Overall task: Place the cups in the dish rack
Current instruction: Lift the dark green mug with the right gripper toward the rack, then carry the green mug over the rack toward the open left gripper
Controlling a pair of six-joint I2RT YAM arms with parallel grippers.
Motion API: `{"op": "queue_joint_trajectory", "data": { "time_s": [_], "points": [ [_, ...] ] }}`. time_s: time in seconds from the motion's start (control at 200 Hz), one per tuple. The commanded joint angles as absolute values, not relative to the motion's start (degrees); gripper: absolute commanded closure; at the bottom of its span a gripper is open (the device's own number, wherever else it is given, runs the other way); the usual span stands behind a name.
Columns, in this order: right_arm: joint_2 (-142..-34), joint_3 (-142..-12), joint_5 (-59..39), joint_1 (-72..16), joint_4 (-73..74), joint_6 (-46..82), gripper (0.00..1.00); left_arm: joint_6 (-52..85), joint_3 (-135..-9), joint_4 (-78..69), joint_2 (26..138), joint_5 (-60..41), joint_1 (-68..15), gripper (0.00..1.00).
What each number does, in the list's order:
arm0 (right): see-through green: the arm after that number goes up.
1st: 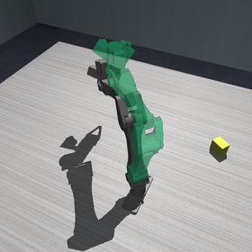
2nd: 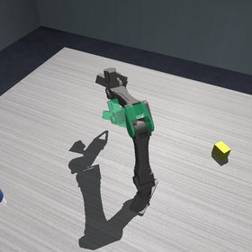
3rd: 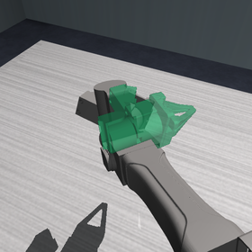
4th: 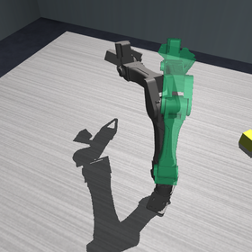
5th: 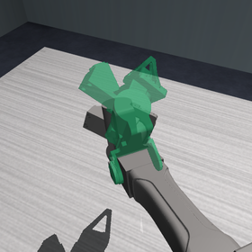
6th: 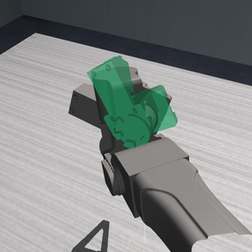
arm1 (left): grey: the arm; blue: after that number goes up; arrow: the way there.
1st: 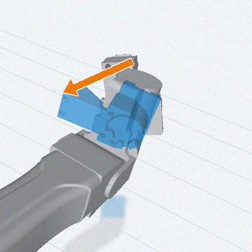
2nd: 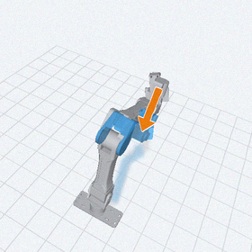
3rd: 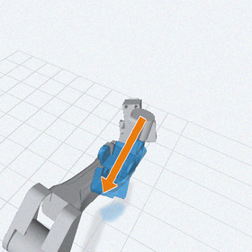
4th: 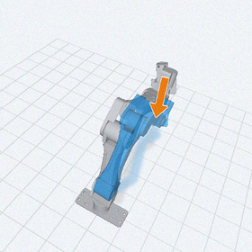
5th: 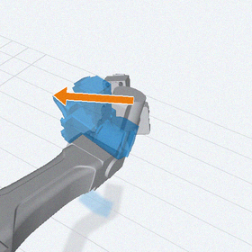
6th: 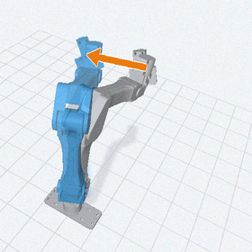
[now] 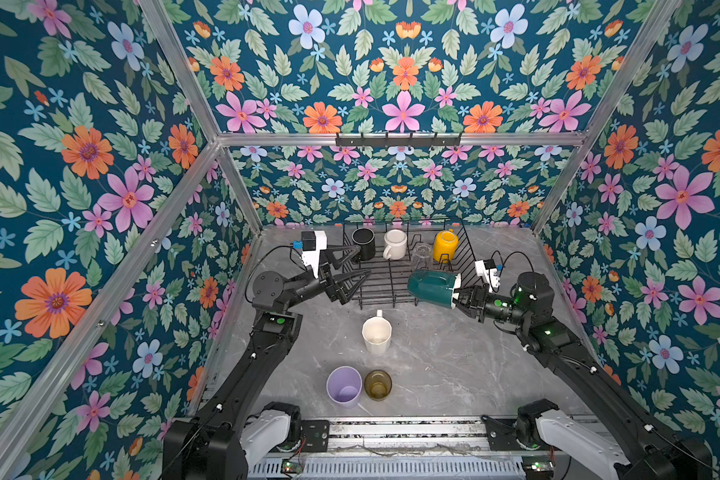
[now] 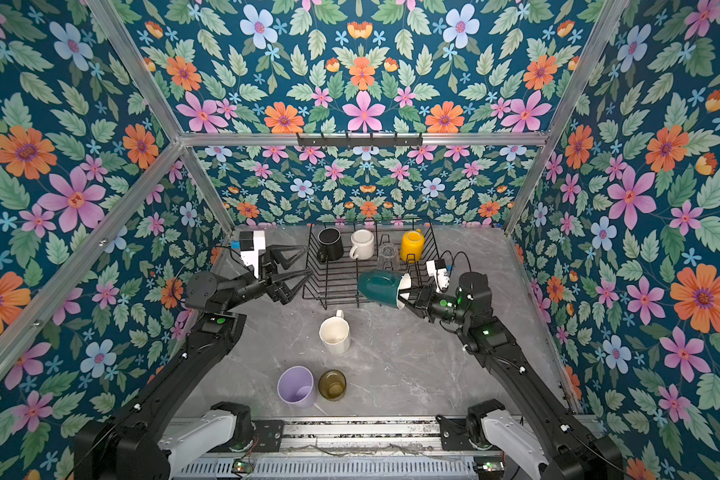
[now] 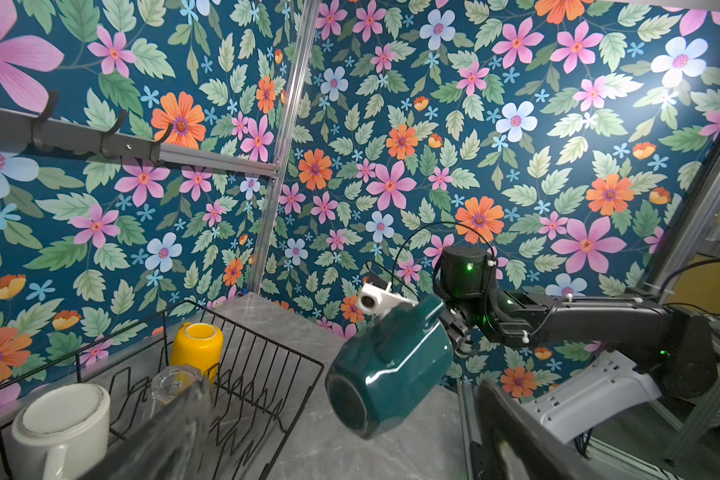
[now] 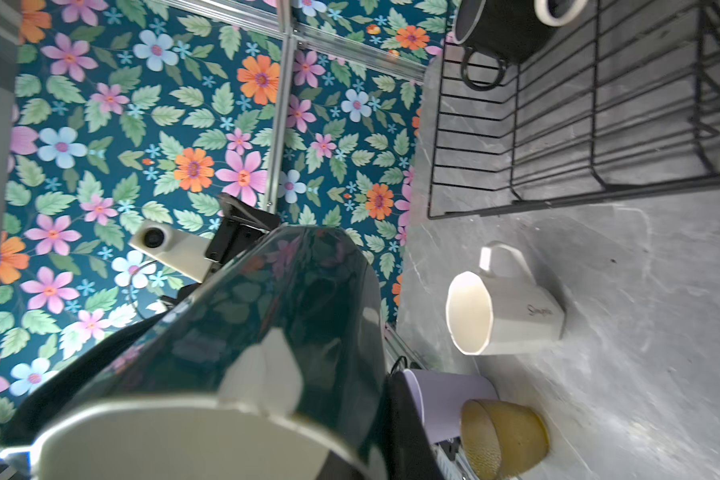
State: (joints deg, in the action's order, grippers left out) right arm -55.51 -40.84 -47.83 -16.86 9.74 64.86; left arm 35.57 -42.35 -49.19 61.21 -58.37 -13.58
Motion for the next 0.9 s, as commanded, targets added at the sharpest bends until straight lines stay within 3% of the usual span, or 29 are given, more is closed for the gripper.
{"op": "queue_joint_trajectory", "data": {
  "time_s": [0.0, 0.895],
  "points": [
    [-57.1, -43.2, -51.3, -16.8, 22.4, 69.2, 1.0, 35.8, -42.2, -51.8, 61.3, -60.4, -13.6, 0.01],
    [-74.8, -57.8, -57.2, -27.0, 32.3, 73.3, 1.0, 38.1, -41.1, -57.0, 62.4, -65.7, -14.6, 0.0]
  ]
}}
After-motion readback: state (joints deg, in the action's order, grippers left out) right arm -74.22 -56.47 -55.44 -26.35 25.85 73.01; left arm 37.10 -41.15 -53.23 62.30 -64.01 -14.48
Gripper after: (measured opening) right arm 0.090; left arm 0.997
